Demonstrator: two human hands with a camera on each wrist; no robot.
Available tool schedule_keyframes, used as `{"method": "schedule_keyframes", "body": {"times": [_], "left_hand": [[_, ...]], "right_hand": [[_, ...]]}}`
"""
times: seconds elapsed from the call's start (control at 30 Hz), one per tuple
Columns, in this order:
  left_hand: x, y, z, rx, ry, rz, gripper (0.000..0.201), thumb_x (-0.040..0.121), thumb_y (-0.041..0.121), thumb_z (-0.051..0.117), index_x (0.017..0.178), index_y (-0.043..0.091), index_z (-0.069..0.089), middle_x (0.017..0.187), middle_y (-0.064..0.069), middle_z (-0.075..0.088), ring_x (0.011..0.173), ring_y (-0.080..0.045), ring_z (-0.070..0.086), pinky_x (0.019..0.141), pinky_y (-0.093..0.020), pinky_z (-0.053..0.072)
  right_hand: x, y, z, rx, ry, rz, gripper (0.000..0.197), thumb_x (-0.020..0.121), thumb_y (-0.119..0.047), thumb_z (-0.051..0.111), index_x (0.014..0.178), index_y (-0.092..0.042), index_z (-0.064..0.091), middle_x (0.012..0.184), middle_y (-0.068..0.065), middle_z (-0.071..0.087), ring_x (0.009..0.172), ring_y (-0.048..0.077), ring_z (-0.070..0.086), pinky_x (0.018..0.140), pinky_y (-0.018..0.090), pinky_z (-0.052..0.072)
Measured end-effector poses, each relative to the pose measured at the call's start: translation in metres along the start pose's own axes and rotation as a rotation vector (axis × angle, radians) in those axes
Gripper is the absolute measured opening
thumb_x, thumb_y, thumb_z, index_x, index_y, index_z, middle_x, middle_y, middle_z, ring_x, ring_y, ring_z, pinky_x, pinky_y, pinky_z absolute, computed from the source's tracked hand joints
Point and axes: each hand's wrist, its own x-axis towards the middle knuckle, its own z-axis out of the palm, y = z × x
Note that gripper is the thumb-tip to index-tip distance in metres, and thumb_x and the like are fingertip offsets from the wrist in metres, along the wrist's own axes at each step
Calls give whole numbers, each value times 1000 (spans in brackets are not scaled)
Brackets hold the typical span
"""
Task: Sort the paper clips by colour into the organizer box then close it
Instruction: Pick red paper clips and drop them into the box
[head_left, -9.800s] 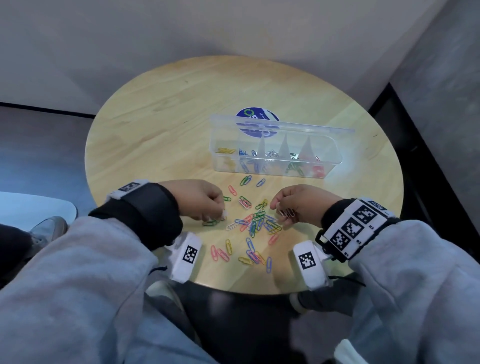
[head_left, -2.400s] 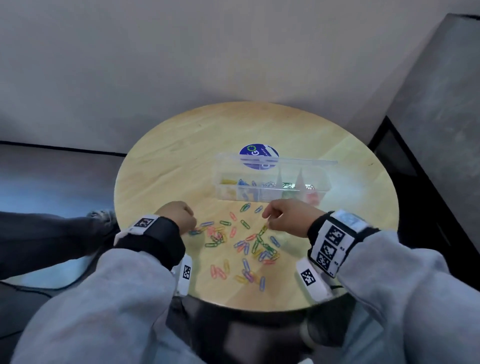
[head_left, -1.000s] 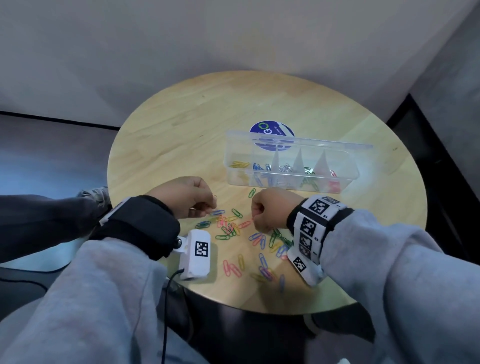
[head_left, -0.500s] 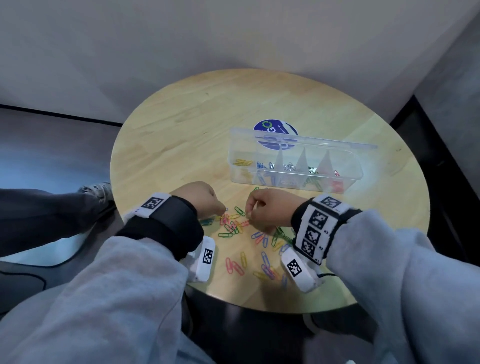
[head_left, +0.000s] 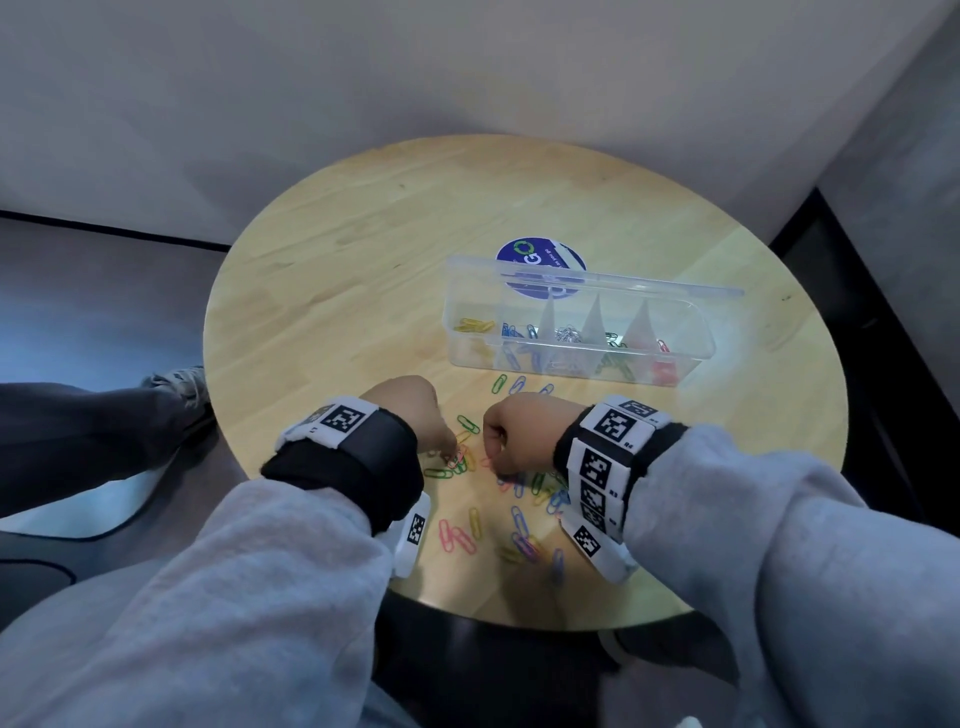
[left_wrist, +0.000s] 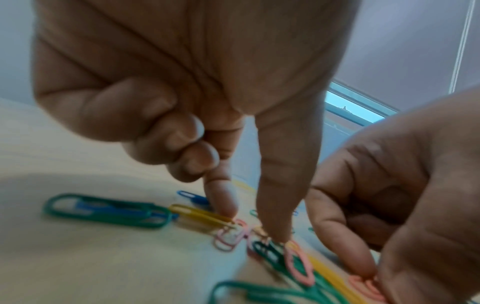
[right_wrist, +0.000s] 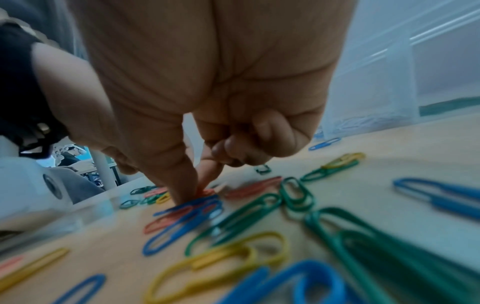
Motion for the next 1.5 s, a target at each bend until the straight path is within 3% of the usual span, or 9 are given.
{"method": "schedule_keyframes", "body": {"times": [0.2, 0.43, 0.7, 0.87, 1.03, 1.17, 1.27, 1.4, 1.5], "left_hand": [[3, 10, 3, 65, -3, -25, 30, 79, 27, 70, 59, 14, 51, 57, -1, 46, 57, -19, 45, 46, -24, 30], [3, 8, 6, 93, -58, -11, 30, 80, 31, 69, 64, 13, 51, 63, -1, 48, 69, -21, 49, 53, -25, 34], [-1, 0, 3, -36, -132, 35, 31, 75, 33, 73, 92, 7, 73, 80, -2, 65, 74, -19, 56, 69, -25, 42], [-4, -7, -7, -187, -155, 55, 24, 75, 33, 74, 87, 12, 74, 74, 0, 65, 69, -17, 55, 77, -29, 50], [-12, -10, -16, -425, -197, 81, 6, 79, 16, 72, 79, 12, 68, 63, -1, 61, 44, -9, 46, 51, -17, 39], [-10, -11, -14, -517, -197, 69, 13, 79, 6, 71, 70, 12, 63, 52, 0, 60, 41, -9, 48, 45, -16, 39], [-10, -12, -16, -604, -214, 38, 12, 81, 1, 68, 76, 12, 63, 45, 2, 59, 32, -4, 52, 37, -12, 39], [-10, -15, -17, -687, -220, 41, 10, 83, 3, 67, 79, 12, 66, 47, 2, 60, 37, -3, 55, 45, -14, 45], [-11, -17, -19, -726, -202, 48, 9, 85, 4, 66, 79, 11, 68, 58, -2, 59, 40, -3, 53, 48, -13, 45]], "right_hand": [[-2, 3, -1, -26, -10, 4, 5, 86, -18, 59, 84, -16, 56, 87, 0, 57, 81, 17, 51, 69, 25, 39], [-5, 10, -1, 6, -17, 30, 6, 86, -20, 61, 82, -16, 60, 85, 0, 59, 81, 16, 53, 71, 25, 43], [-7, 15, 2, 157, 14, 66, 21, 80, -16, 64, 63, -20, 53, 67, -6, 54, 69, 12, 52, 64, 24, 44], [-8, 19, -2, 294, 28, 66, 22, 77, -16, 69, 60, -20, 55, 72, -3, 62, 66, 10, 53, 68, 27, 48], [-8, 23, 0, 449, 34, 61, 8, 79, -11, 63, 72, -14, 60, 64, -5, 61, 53, 5, 50, 48, 13, 42], [-5, 21, 4, 609, -3, 63, 13, 82, -4, 56, 82, -15, 63, 59, -1, 60, 49, 12, 50, 55, 22, 45], [-5, 19, 3, 692, -78, 80, 20, 87, 1, 47, 85, -9, 64, 56, 4, 54, 41, 9, 50, 47, 18, 47], [-4, 17, 1, 897, -143, 131, 27, 90, 4, 31, 74, -7, 49, 65, 11, 47, 54, 19, 45, 41, 21, 42], [-4, 17, 2, 880, -129, 85, 19, 90, -2, 40, 75, -10, 48, 67, 10, 50, 57, 20, 47, 46, 23, 43]]}}
